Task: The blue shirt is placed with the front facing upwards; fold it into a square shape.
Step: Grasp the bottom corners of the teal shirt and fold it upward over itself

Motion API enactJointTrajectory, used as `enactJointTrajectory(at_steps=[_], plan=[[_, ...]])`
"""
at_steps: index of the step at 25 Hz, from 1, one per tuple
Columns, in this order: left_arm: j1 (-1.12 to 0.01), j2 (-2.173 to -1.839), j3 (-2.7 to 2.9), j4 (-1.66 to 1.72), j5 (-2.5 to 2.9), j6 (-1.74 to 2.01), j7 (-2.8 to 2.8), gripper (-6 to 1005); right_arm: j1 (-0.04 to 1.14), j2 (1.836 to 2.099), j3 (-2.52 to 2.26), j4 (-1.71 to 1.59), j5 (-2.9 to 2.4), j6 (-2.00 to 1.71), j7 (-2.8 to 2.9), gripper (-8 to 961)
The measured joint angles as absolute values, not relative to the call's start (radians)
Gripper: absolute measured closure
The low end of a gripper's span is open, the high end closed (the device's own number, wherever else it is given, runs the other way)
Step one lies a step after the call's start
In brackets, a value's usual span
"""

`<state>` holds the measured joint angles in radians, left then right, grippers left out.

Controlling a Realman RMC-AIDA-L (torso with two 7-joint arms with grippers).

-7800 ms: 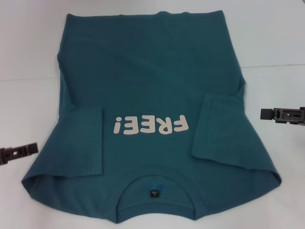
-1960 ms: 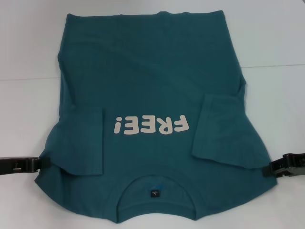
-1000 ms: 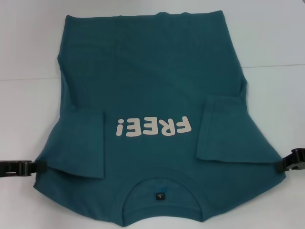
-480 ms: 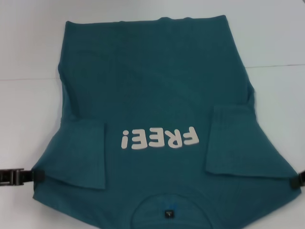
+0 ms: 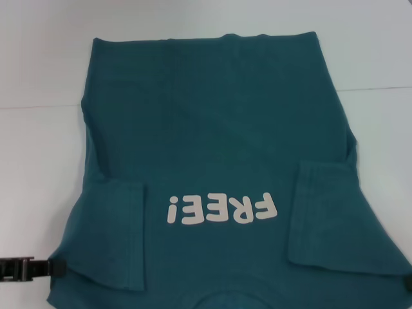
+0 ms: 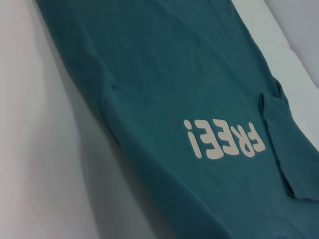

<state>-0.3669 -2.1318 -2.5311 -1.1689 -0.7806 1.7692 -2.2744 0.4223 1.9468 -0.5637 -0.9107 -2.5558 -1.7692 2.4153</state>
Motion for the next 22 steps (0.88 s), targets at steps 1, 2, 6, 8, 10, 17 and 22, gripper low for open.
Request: enactJointTrajectory(at_steps=[1, 2, 6, 8, 10, 17, 22], plan=[[-0.364, -2.132, -2.531, -1.170, -0.780, 1.781, -2.275, 998, 0.419, 1.946, -0.561, -0.911, -2.556, -1.774, 2.415, 908], [-0.361, -2.133, -2.531, -1.173, -0.780, 1.791, -2.276, 998, 0.415, 1.945, -0.555, -0.911, -2.556, -1.780, 2.415, 907], [-0.353, -2.135, -2.540, -1.180, -0.780, 1.825, -2.276, 997, 0.402, 1.942, -0.531, -0.911, -2.556, -1.814, 2.413, 905], [-0.348, -2.135, -2.547, -1.182, -0.780, 1.845, -2.275, 997, 0.397, 1.940, -0.516, -0.911, -2.553, -1.837, 2.410, 904], [-0.345, -2.135, -2.560, -1.183, -0.781, 1.857, -2.273, 997, 0.395, 1.938, -0.488, -0.910, -2.551, -1.854, 2.401, 903], [-0.369, -2.120, -2.634, -1.100, -0.826, 1.848, -2.228, 997, 0.422, 1.931, -0.412, -0.849, -2.526, -1.826, 2.339, 900], [-0.407, -2.073, -2.666, -0.953, -0.860, 1.774, -2.177, 998, 0.443, 1.927, -0.392, -0.809, -2.459, -1.754, 2.305, 897]])
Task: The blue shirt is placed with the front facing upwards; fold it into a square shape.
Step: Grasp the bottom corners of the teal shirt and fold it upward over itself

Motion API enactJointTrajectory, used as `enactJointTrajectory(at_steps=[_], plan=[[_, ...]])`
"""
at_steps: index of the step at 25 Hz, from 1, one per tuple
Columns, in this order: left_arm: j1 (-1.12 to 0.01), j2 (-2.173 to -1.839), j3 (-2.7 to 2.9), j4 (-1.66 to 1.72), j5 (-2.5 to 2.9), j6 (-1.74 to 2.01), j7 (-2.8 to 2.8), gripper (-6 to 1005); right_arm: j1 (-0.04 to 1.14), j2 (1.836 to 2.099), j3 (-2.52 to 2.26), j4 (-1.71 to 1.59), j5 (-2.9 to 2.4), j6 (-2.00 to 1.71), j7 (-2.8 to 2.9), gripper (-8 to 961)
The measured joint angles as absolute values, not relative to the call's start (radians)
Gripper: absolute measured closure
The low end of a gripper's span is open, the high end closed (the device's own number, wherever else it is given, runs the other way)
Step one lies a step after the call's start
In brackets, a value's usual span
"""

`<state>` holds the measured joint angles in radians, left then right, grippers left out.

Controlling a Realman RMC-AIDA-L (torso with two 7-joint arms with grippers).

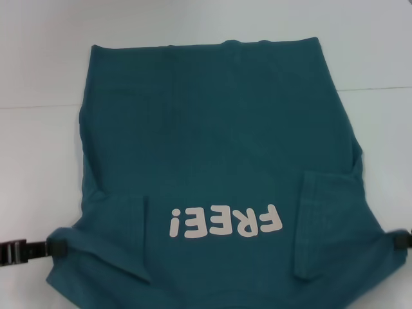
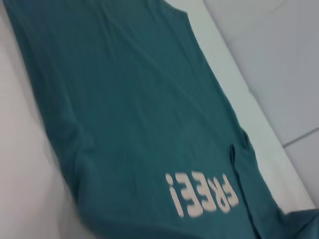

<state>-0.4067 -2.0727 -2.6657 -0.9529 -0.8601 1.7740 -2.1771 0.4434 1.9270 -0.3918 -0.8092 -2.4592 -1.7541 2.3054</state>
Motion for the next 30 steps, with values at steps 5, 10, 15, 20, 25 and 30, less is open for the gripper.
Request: enactJointTrajectory(at_steps=[5, 10, 15, 20, 25, 30], plan=[[-0.449, -2.048, -2.698, -0.857, -0.865, 1.715, -2.131, 999, 0.467, 1.914, -0.391, -0.757, -2.401, -1.689, 2.286, 894], [-0.477, -2.042, -2.702, -0.828, -0.884, 1.655, -2.111, 999, 0.487, 1.911, -0.390, -0.752, -2.376, -1.624, 2.283, 892], [-0.512, -2.037, -2.694, -0.796, -0.900, 1.581, -2.107, 998, 0.497, 1.906, -0.390, -0.752, -2.331, -1.581, 2.284, 889], [-0.550, -2.039, -2.691, -0.769, -0.906, 1.523, -2.088, 998, 0.498, 1.904, -0.389, -0.750, -2.287, -1.533, 2.288, 887], [-0.582, -2.035, -2.698, -0.749, -0.912, 1.481, -2.072, 999, 0.499, 1.899, -0.388, -0.739, -2.226, -1.493, 2.295, 884], [-0.608, -2.035, -2.700, -0.745, -0.933, 1.442, -2.071, 999, 0.510, 1.876, -0.387, -0.691, -2.176, -1.470, 2.296, 882]])
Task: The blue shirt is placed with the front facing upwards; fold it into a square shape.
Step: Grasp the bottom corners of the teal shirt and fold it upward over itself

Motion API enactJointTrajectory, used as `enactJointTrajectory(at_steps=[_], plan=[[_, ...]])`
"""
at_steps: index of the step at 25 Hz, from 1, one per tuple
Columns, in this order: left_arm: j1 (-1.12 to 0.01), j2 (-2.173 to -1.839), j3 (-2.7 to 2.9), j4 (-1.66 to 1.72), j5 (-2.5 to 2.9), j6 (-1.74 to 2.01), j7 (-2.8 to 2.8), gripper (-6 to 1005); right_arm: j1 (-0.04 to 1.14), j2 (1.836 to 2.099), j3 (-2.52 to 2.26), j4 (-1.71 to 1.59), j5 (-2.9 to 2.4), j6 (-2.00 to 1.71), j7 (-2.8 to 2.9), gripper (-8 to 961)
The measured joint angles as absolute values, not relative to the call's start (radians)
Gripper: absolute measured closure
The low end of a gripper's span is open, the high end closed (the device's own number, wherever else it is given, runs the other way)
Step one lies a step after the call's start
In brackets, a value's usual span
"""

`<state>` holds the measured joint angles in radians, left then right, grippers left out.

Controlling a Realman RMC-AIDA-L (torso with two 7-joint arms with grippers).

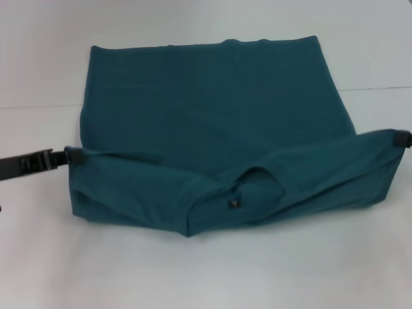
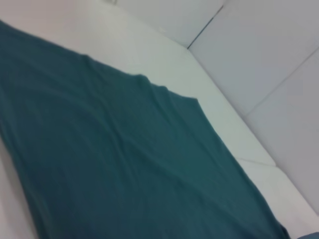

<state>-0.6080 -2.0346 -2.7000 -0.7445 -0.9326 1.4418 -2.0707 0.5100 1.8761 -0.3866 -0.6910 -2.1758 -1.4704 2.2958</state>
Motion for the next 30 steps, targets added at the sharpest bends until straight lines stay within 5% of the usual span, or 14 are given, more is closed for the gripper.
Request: enactJointTrajectory(at_steps=[30], plan=[[-0.736, -2.066, -2.679, -0.638, -1.040, 1.052, -1.962, 999, 0.605, 1.907, -0.396, -0.604, -2.054, -1.151, 2.242, 866]])
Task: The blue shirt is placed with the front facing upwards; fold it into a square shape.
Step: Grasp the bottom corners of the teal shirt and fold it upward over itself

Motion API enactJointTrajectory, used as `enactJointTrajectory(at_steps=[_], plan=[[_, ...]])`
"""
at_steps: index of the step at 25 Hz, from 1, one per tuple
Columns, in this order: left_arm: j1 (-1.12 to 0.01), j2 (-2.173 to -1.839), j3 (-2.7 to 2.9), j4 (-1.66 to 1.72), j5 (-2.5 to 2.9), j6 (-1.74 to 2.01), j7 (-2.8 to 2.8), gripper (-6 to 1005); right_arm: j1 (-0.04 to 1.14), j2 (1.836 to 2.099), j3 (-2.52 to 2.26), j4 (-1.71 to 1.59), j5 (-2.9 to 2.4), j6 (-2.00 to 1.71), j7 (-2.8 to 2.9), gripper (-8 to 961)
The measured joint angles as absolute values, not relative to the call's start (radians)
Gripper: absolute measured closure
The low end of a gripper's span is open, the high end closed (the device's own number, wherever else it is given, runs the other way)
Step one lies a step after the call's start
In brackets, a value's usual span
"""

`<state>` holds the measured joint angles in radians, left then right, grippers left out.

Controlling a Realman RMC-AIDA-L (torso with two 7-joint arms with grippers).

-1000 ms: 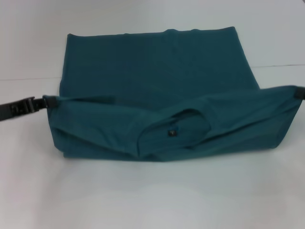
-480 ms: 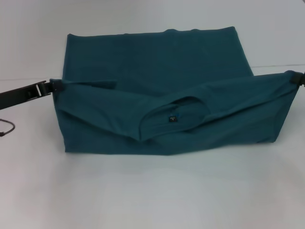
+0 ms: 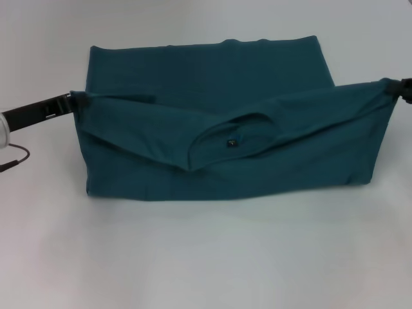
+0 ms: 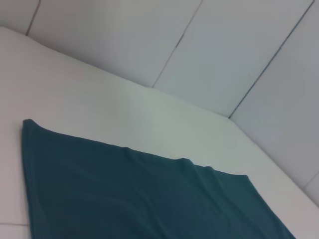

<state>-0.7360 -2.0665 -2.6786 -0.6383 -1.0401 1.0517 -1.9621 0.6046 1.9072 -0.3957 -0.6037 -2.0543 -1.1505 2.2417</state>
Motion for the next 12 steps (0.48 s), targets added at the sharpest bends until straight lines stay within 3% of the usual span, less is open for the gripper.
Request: enactJointTrajectory(at_steps=[12], plan=[[-0.774, -2.072, -2.664, -0.616, -1.044, 0.934, -1.931, 990, 0.672, 1.915, -0.414, -0.564, -2.055, -0.996, 2.216, 860]])
